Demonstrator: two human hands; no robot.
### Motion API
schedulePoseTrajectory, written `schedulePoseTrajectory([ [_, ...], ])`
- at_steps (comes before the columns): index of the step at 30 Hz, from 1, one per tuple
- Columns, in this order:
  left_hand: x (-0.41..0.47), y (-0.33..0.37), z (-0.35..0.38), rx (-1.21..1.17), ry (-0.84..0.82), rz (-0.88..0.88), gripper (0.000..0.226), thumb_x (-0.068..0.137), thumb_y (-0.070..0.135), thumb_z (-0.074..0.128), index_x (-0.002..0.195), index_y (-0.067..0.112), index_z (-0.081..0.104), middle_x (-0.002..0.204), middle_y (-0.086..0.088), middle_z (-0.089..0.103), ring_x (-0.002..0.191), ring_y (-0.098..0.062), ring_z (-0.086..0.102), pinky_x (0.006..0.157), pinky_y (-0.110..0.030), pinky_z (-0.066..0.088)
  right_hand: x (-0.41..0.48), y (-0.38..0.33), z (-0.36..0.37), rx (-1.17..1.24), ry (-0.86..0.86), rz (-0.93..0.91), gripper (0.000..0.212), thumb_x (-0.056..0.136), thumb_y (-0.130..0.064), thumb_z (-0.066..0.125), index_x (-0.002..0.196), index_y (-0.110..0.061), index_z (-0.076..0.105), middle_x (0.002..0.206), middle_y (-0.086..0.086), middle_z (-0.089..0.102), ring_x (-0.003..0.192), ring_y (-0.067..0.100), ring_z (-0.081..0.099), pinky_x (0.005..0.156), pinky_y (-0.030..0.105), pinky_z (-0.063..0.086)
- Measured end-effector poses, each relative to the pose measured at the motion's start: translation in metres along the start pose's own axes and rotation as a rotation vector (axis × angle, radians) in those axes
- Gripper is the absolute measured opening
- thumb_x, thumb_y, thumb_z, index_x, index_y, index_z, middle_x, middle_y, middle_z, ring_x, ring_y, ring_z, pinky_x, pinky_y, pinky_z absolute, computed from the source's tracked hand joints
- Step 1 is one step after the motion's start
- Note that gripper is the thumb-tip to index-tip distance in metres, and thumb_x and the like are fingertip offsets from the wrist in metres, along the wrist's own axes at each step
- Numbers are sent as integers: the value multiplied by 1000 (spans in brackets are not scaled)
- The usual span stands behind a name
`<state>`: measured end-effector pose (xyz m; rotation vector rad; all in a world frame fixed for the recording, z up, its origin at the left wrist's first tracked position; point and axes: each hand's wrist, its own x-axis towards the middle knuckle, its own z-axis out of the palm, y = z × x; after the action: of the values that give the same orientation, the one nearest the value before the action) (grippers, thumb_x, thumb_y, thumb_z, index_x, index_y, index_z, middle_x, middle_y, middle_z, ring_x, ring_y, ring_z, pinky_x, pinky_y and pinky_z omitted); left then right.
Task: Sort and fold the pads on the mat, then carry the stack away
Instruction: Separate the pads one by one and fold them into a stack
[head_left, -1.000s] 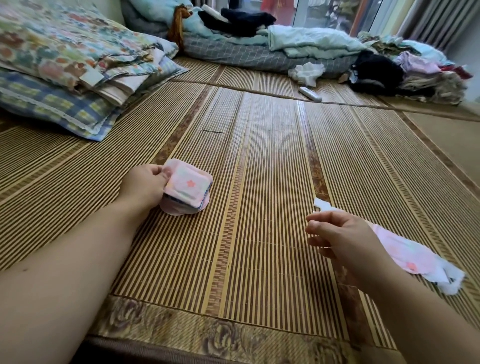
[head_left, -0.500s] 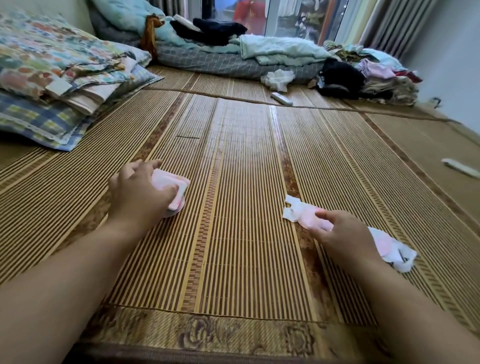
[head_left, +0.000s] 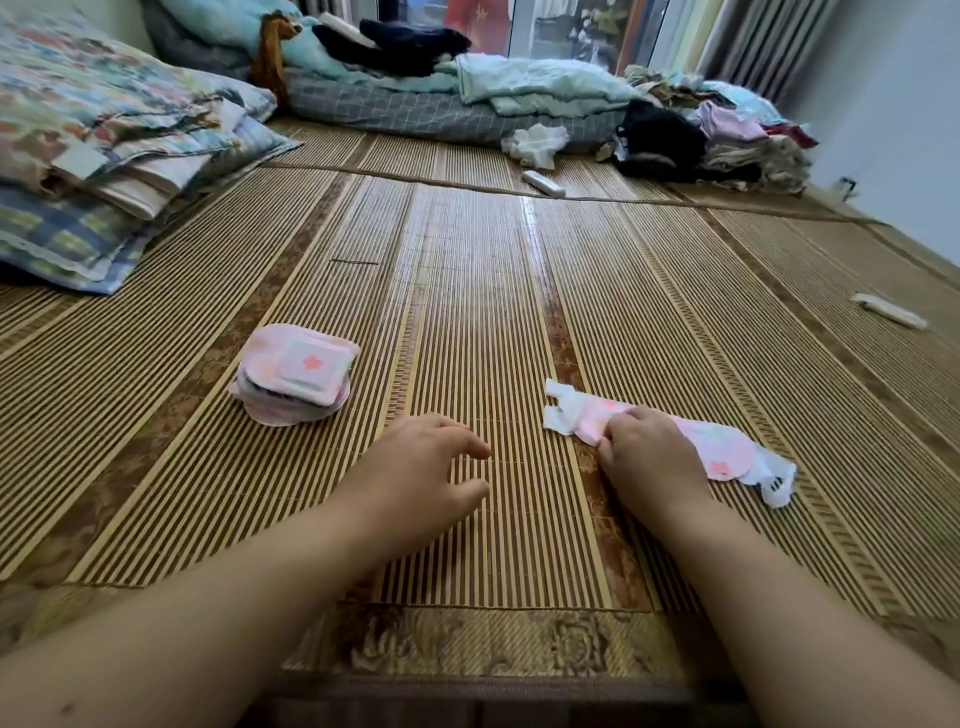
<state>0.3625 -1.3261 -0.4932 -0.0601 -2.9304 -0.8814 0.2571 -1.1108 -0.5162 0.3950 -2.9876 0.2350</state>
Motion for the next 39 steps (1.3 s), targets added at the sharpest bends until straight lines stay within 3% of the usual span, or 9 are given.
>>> schedulePoseTrajectory([
  [6, -1, 8, -4, -48, -37, 59, 68, 72, 48, 70, 133, 48, 39, 141, 21, 40, 128, -2, 33, 104, -32, 28, -23, -27, -27, 181, -64, -179, 17, 90, -27, 46, 86, -14, 56, 90, 0, 57, 84, 20, 51, 75, 38, 45],
  [9, -3, 18, -4, -20, -110, 153, 84, 66, 54, 69, 136, 55, 23, 149, 24, 26, 127, 4, 17, 103, -32, 17, -39, -43, -46, 281, -170, -321, 11, 90, -29, 48, 83, -23, 54, 82, -9, 55, 74, 5, 52, 64, 23, 45],
  [11, -5, 22, -2, 15, -134, 182, 74, 69, 54, 65, 134, 49, 32, 143, 21, 35, 127, 2, 23, 105, -33, 20, -47, -49, -55, 371, -217, -346, 15, 90, -28, 49, 75, -28, 50, 74, -10, 53, 64, -1, 50, 51, 16, 38],
  [13, -6, 27, -4, -11, -58, 185, 32, 79, 44, 61, 110, 36, 56, 112, 14, 60, 107, -8, 53, 91, -30, 46, -50, -52, -60, 492, -227, -321, 18, 89, -28, 50, 72, -29, 50, 69, -8, 53, 58, -2, 48, 49, 16, 35],
  [14, -6, 29, -7, -73, -29, 164, 10, 84, 38, 59, 92, 31, 60, 92, 11, 64, 87, -12, 61, 73, -30, 52, -51, -53, -63, 567, -220, -301, 16, 89, -29, 51, 73, -29, 52, 69, -8, 55, 57, -1, 49, 51, 18, 36],
  [17, -6, 28, -18, -340, -83, 60, 16, 87, 30, 60, 75, 21, 62, 70, 1, 65, 61, -15, 61, 52, -27, 51, -54, -50, -68, 808, -338, -240, 14, 80, -39, 66, 87, -28, 62, 79, -2, 67, 69, 5, 64, 57, 20, 51],
  [25, -5, -1, -48, -1163, -54, -363, 24, 88, 16, 58, 109, 6, 60, 103, -18, 68, 86, -29, 68, 64, -36, 57, -45, -27, -80, 880, -468, -77, 5, 77, -12, 72, 79, -9, 69, 68, -2, 72, 59, 9, 68, 54, 16, 51],
  [34, -14, -35, -42, -1432, -271, -675, 39, 81, -1, 37, 114, -2, 57, 95, -21, 66, 71, -28, 62, 57, -34, 52, -32, -12, -114, 1382, -646, 73, 40, 66, -10, 77, 98, 10, 64, 90, 17, 70, 79, 32, 68, 59, 37, 60],
  [39, -21, -37, -39, -1528, -458, -634, 46, 84, 39, 55, 119, 10, 55, 103, -19, 68, 62, -19, 61, 48, -26, 51, -34, -30, -126, 1517, -714, -13, 28, 57, -11, 76, 83, -3, 71, 77, 13, 69, 65, 25, 68, 54, 35, 59],
])
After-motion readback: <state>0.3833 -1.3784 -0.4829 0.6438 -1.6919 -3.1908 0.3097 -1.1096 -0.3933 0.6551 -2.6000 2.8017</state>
